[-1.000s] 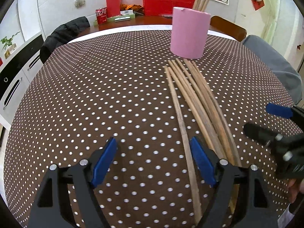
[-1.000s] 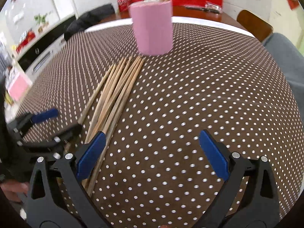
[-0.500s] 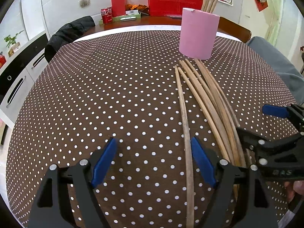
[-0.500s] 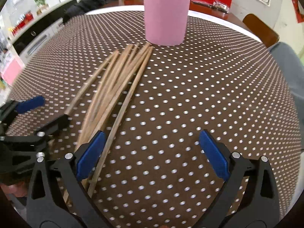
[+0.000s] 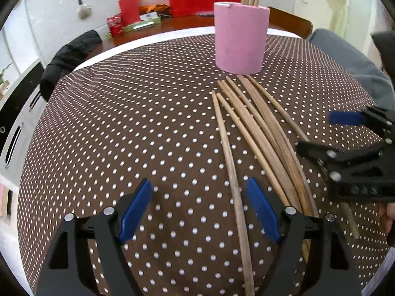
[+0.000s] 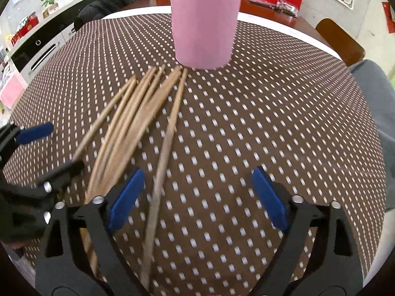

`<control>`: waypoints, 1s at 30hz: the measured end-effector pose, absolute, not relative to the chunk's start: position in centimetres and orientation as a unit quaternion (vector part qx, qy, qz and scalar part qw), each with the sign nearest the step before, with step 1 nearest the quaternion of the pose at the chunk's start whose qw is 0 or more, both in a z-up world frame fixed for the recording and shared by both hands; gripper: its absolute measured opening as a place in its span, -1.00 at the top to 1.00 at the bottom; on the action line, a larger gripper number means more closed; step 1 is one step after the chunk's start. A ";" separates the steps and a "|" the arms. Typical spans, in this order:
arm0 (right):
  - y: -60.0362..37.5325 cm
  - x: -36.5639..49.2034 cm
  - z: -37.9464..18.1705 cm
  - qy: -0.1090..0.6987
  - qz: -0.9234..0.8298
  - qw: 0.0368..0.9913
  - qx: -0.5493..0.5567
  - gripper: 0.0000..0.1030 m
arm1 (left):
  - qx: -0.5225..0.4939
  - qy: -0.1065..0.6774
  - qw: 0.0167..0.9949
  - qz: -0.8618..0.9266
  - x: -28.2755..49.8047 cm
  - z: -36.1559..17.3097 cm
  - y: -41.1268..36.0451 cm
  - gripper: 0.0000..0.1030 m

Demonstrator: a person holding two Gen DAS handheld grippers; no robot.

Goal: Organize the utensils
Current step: 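Close the left tool on one chopstick while the right tool grasps another, then lift both held chopsticks upright and carry them over the pink cup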

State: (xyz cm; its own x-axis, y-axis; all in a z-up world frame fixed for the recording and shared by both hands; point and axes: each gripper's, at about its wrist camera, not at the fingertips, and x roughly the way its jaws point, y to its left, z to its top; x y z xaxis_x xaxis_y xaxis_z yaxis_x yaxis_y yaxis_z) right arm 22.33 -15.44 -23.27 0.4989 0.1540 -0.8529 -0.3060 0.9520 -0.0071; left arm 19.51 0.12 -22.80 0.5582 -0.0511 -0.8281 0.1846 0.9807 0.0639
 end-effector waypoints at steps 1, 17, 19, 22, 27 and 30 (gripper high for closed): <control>-15.2 22.8 -23.2 0.480 0.133 0.863 -0.079 -0.57 | 0.068 0.472 0.876 -0.075 19.9 -22.8 0.2 -0.53; -18.9 23.7 -21.3 0.450 0.172 0.876 -0.005 0.88 | 0.012 0.460 0.881 -0.112 21.1 -21.6 1.2 0.89; -19.5 23.4 -20.8 0.441 0.183 0.878 0.011 0.88 | -0.001 0.448 0.888 -0.108 21.0 -21.0 1.5 0.89; -20.2 22.9 -19.8 0.425 0.200 0.882 0.026 0.88 | -0.019 0.426 0.899 -0.102 20.8 -20.1 2.0 0.89; -20.7 21.1 -17.3 0.382 0.233 0.892 0.057 0.88 | -0.047 0.376 0.919 -0.105 20.7 -17.7 2.8 0.89; -21.2 20.5 -15.8 0.354 0.241 0.901 0.074 0.88 | -0.054 0.344 0.931 -0.110 20.3 -16.2 2.7 0.89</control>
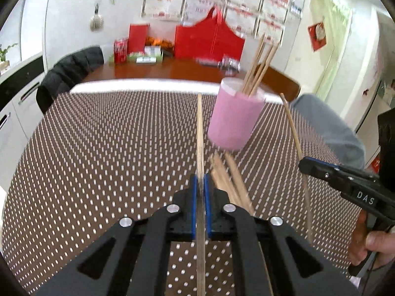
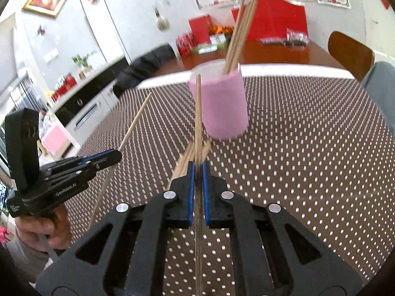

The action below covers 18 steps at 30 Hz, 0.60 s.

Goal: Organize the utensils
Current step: 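Lift both held chopsticks upright and carry them over the pink cup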

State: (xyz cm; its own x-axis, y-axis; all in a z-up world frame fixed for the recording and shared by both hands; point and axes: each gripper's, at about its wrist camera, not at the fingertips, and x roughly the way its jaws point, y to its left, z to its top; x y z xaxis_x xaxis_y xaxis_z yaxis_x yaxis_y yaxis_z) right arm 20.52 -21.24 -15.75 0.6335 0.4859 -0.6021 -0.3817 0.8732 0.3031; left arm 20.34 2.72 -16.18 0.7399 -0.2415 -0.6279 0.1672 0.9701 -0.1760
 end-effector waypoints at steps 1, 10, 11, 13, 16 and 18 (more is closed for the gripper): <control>-21.2 20.3 -15.3 0.346 0.242 0.903 0.079 0.88 | -0.057 0.333 0.934 -0.113 20.3 -15.7 2.7 0.89; -21.7 20.3 -12.4 0.301 0.244 0.917 0.097 0.88 | -0.057 0.250 0.958 -0.129 21.0 -11.3 1.5 0.89; -21.7 20.4 -12.1 0.296 0.245 0.918 0.097 0.88 | -0.057 0.242 0.960 -0.130 21.2 -10.9 1.4 0.89; -21.5 20.6 -11.3 0.285 0.245 0.922 0.096 0.88 | -0.062 0.225 0.963 -0.134 21.6 -9.8 1.3 0.89; -21.5 20.8 -9.7 0.267 0.245 0.927 0.094 0.88 | -0.066 0.195 0.968 -0.142 22.2 -8.1 1.1 0.89; -21.5 21.0 -8.9 0.255 0.247 0.930 0.092 0.88 | -0.072 0.170 0.971 -0.152 22.5 -6.8 1.0 0.89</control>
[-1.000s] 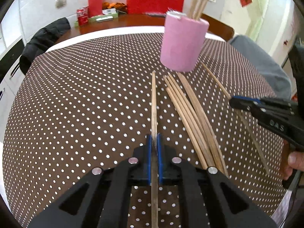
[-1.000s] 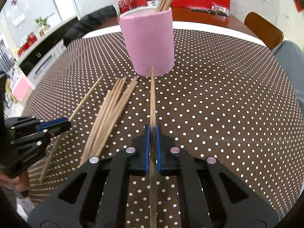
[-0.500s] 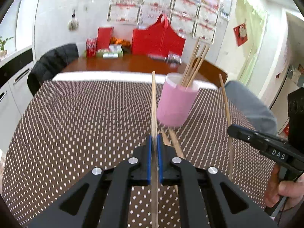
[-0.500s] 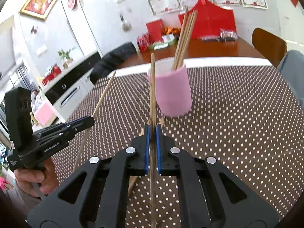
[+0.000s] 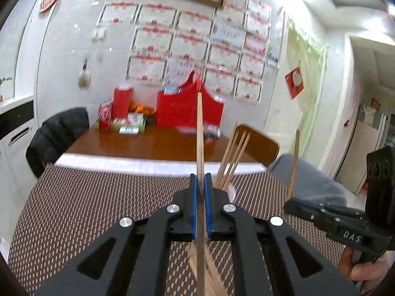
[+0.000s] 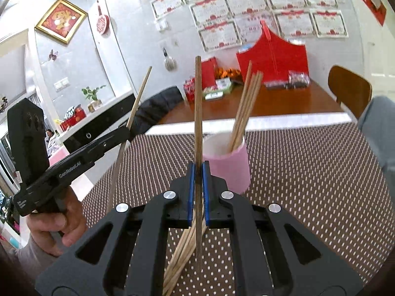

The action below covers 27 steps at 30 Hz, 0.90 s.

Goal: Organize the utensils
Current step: 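Lift both held chopsticks upright and carry them over the pink cup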

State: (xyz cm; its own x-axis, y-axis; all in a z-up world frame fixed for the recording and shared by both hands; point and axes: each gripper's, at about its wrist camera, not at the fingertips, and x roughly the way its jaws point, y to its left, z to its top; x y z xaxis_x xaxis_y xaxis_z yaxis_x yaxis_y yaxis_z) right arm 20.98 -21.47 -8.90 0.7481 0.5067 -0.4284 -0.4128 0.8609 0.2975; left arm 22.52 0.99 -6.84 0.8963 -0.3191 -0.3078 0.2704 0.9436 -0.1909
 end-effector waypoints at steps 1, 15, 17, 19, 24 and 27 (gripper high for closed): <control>-21.5 21.1 -8.5 0.249 0.247 0.932 0.090 0.88 | -0.074 0.162 0.972 -0.156 22.7 -6.4 1.0 0.89; -21.8 24.2 -1.0 0.162 0.244 0.953 0.079 0.88 | -0.092 0.048 0.979 -0.176 26.2 -1.2 -0.9 0.89; -21.8 25.0 -0.1 0.153 0.243 0.955 0.080 0.88 | -0.093 0.039 0.979 -0.176 27.0 -0.9 -1.1 0.89; -21.9 25.7 0.4 0.148 0.243 0.955 0.082 0.88 | -0.098 0.030 0.979 -0.178 28.0 -0.6 -1.5 0.89; -21.9 27.6 1.1 0.144 0.237 0.957 0.084 0.88 | -0.118 0.017 0.976 -0.183 31.0 -0.6 -2.1 0.89; -21.9 28.8 1.0 0.143 0.233 0.958 0.085 0.88 | -0.122 0.015 0.975 -0.186 32.3 -1.0 -2.5 0.89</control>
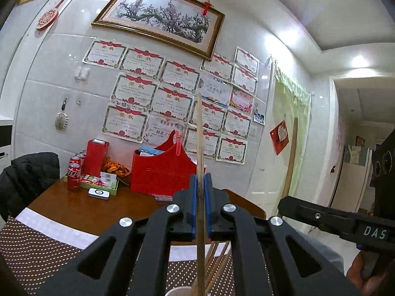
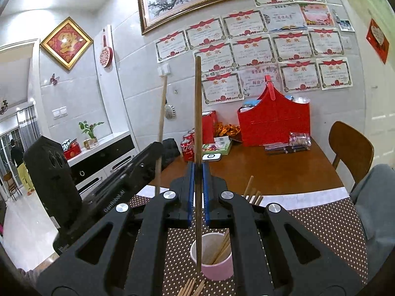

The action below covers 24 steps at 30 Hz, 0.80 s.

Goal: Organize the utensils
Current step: 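Lift both held chopsticks upright and carry them over the pink cup, then lower the chopsticks into the pink cup and open both tools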

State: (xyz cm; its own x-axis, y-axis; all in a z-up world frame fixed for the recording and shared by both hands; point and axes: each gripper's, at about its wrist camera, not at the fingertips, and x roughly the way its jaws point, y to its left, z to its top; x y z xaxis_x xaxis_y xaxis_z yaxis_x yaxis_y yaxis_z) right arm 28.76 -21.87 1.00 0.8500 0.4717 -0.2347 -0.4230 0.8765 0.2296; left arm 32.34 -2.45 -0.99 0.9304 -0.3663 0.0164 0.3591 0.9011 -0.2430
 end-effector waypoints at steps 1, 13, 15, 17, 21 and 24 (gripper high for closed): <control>-21.8 29.1 0.9 0.143 0.231 0.959 0.084 0.88 | -0.123 0.016 0.974 -0.188 32.9 -1.3 -2.6 0.89; -21.0 33.2 -1.7 0.169 0.226 0.956 0.081 0.88 | -0.131 0.063 0.974 -0.176 37.7 -6.0 -3.1 0.89; -20.9 33.5 -2.2 0.174 0.224 0.955 0.082 0.88 | -0.131 0.067 0.973 -0.176 38.1 -6.5 -3.1 0.89; -20.8 33.8 -2.5 0.178 0.223 0.955 0.080 0.87 | -0.133 0.073 0.972 -0.177 38.3 -7.2 -3.1 0.89; -20.7 34.1 -3.1 0.187 0.221 0.954 0.078 0.87 | -0.125 0.086 0.972 -0.177 38.6 -8.3 -3.4 0.88; -20.8 34.4 -3.8 0.199 0.222 0.951 0.082 0.86 | -0.120 0.100 0.972 -0.177 38.5 -8.8 -3.3 0.52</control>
